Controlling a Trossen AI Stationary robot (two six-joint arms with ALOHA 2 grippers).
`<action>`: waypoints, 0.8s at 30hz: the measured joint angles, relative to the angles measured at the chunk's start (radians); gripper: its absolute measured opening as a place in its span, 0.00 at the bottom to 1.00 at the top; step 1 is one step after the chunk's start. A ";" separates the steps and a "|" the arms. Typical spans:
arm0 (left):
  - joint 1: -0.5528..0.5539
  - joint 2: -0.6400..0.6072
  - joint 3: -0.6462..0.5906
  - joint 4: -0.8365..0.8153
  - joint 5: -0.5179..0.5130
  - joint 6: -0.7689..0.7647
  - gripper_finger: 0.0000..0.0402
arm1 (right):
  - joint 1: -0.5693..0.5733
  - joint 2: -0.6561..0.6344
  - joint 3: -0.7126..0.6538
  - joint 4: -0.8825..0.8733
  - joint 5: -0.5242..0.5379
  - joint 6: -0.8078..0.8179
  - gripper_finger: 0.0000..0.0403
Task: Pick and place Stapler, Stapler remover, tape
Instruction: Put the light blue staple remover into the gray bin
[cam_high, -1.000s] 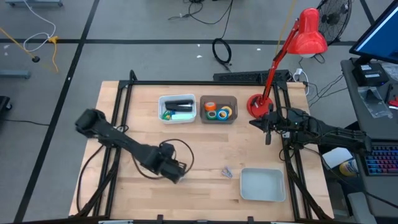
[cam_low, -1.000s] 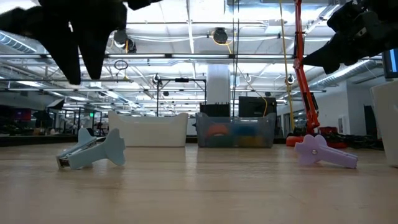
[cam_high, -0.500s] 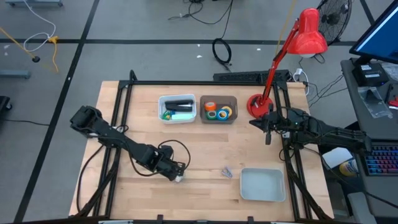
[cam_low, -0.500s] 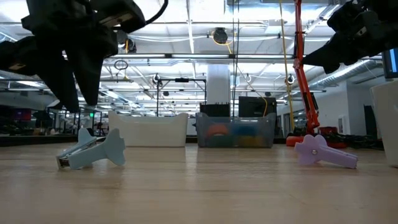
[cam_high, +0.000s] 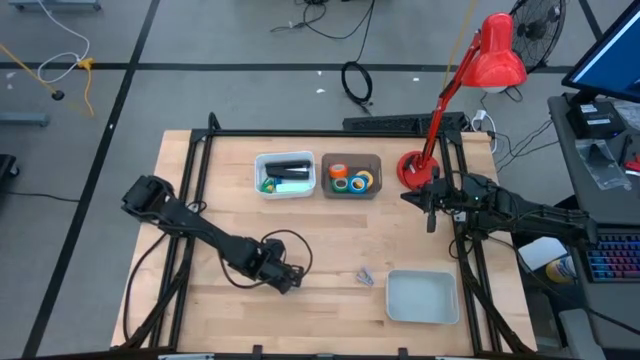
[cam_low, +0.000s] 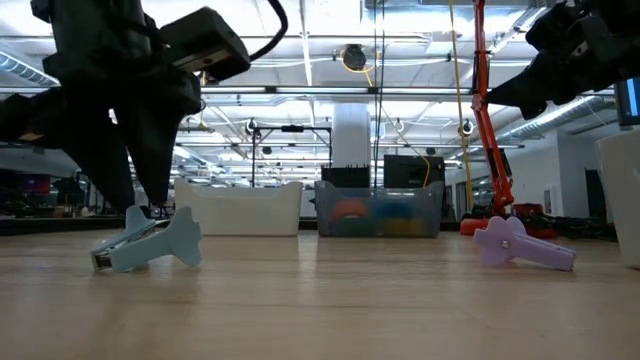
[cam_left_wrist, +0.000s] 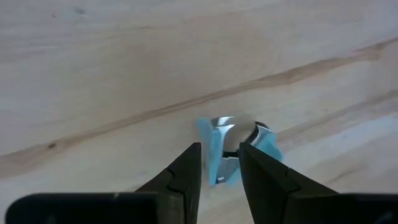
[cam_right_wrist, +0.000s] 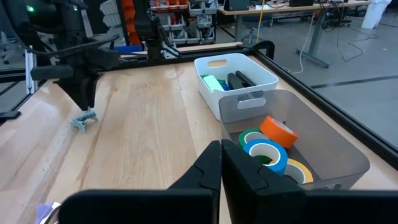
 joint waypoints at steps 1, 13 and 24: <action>0.000 0.006 0.000 0.005 0.001 0.003 0.27 | 0.000 0.000 0.000 0.000 0.000 0.000 0.01; 0.001 0.022 0.000 -0.004 0.011 0.037 0.27 | 0.000 0.000 0.000 0.000 0.000 0.000 0.01; 0.001 0.023 0.000 -0.016 -0.007 0.042 0.27 | 0.000 0.000 0.000 0.000 0.000 0.001 0.01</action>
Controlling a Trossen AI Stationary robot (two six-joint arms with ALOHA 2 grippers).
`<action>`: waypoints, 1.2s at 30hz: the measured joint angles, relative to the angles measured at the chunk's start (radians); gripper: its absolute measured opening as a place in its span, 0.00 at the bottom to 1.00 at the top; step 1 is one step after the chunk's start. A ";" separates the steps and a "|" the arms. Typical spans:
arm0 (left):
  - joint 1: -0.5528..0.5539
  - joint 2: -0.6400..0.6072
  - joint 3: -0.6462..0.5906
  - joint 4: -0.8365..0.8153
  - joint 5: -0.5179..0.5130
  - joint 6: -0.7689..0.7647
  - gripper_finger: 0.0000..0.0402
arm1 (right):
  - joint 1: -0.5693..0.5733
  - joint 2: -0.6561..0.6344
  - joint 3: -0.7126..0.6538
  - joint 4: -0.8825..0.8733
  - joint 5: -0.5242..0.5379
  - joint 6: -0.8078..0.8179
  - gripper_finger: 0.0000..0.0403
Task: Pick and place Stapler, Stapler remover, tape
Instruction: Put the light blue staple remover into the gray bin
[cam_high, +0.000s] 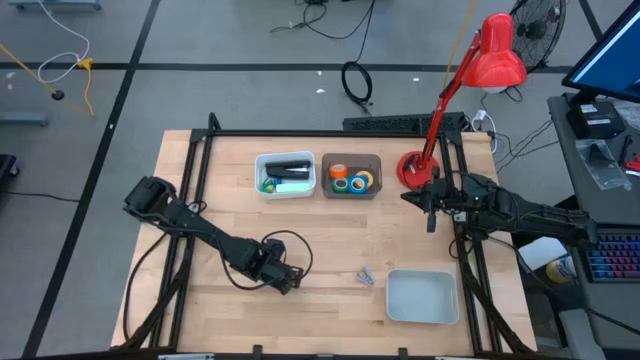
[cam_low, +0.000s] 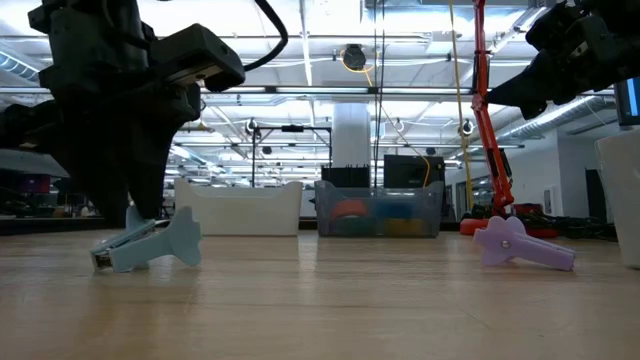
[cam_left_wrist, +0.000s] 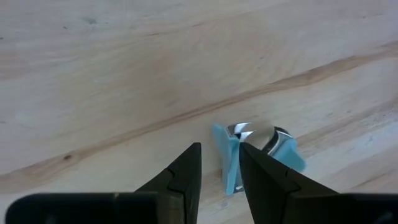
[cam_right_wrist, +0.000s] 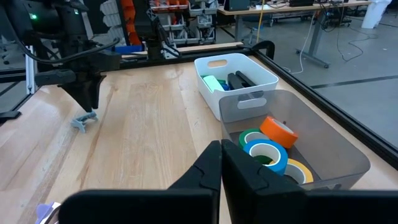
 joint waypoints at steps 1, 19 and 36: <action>0.000 0.004 0.000 0.000 0.000 0.000 0.27 | 0.000 0.000 0.000 0.000 0.000 0.000 0.01; 0.012 0.039 0.000 0.032 0.027 -0.003 0.27 | 0.000 0.000 0.000 0.002 0.000 0.000 0.01; 0.008 -0.013 0.006 0.101 0.025 0.058 0.27 | 0.000 0.000 0.000 0.000 -0.001 0.040 0.01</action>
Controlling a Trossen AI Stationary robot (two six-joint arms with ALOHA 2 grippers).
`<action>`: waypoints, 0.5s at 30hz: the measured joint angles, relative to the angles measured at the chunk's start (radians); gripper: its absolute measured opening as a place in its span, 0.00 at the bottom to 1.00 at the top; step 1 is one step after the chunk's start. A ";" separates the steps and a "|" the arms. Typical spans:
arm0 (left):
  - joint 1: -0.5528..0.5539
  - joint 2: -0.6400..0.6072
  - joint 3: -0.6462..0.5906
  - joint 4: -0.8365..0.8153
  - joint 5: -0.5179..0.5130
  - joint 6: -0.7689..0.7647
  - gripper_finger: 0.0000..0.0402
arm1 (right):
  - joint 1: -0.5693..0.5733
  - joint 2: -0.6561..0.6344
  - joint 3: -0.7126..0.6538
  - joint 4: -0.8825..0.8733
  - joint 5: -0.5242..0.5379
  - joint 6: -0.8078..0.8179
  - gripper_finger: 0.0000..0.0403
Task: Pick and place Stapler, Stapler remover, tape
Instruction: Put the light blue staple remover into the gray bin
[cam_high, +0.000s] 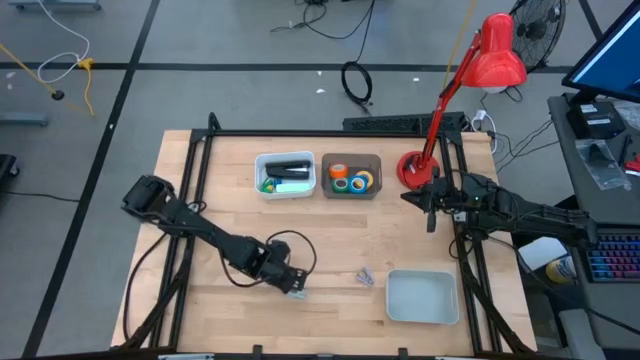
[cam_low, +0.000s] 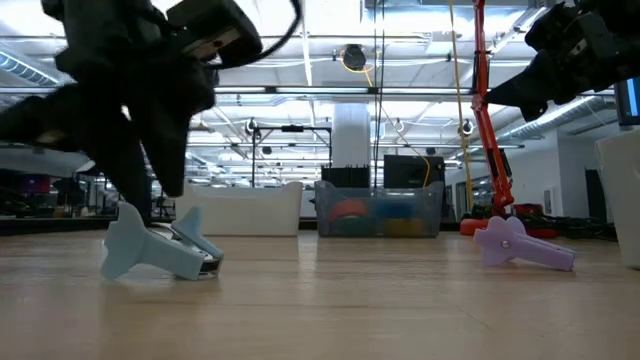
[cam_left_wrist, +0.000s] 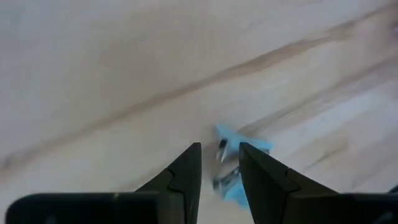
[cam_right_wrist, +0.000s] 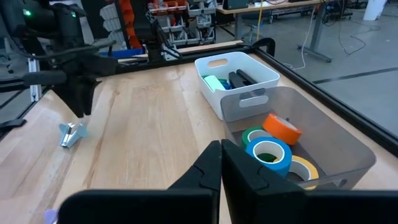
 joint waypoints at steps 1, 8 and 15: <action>-0.007 -0.012 0.000 -0.013 0.004 -0.043 0.27 | 0.000 0.000 0.000 0.000 0.000 0.006 0.01; -0.063 -0.086 0.000 -0.013 -0.013 -0.313 0.27 | 0.000 0.000 0.000 -0.008 -0.001 0.010 0.01; -0.141 -0.050 0.001 0.212 -0.053 -0.620 0.27 | 0.000 0.000 0.000 -0.008 -0.001 0.005 0.01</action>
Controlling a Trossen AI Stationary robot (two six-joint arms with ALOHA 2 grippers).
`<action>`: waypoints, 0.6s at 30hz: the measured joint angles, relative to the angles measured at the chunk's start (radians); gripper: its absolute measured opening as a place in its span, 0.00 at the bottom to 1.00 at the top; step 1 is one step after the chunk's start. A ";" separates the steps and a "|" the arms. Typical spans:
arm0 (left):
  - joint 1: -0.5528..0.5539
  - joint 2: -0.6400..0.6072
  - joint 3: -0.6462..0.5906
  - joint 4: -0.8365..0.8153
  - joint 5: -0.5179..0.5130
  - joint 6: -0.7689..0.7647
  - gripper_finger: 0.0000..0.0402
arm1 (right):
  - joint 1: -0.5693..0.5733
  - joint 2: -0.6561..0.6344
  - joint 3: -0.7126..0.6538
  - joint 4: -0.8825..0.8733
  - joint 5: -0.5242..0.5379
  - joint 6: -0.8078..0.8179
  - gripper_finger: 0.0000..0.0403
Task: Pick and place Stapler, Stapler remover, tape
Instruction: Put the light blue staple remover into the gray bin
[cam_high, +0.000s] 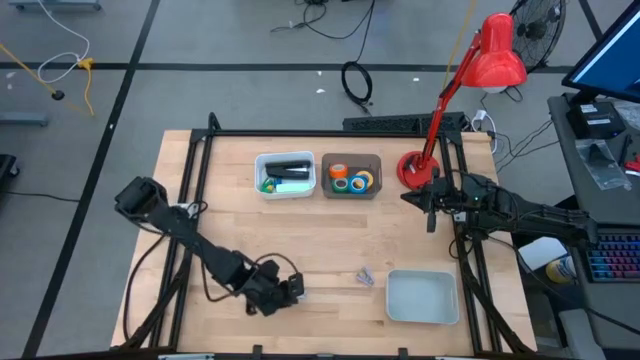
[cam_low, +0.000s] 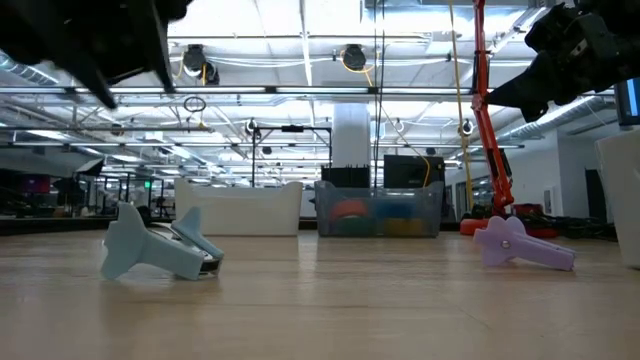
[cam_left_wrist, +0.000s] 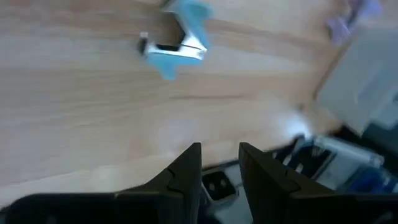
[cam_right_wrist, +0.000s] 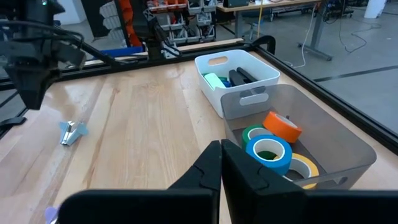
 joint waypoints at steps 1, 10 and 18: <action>-0.009 0.015 -0.001 0.015 -0.020 -0.039 0.27 | 0.000 0.000 0.000 0.000 0.000 0.000 0.01; -0.068 0.091 0.123 -0.120 -0.072 -0.198 0.27 | 0.000 0.000 0.000 -0.015 0.000 -0.003 0.01; -0.017 0.096 0.248 -0.398 -0.205 0.214 0.27 | 0.000 0.000 0.000 -0.049 0.000 -0.059 0.01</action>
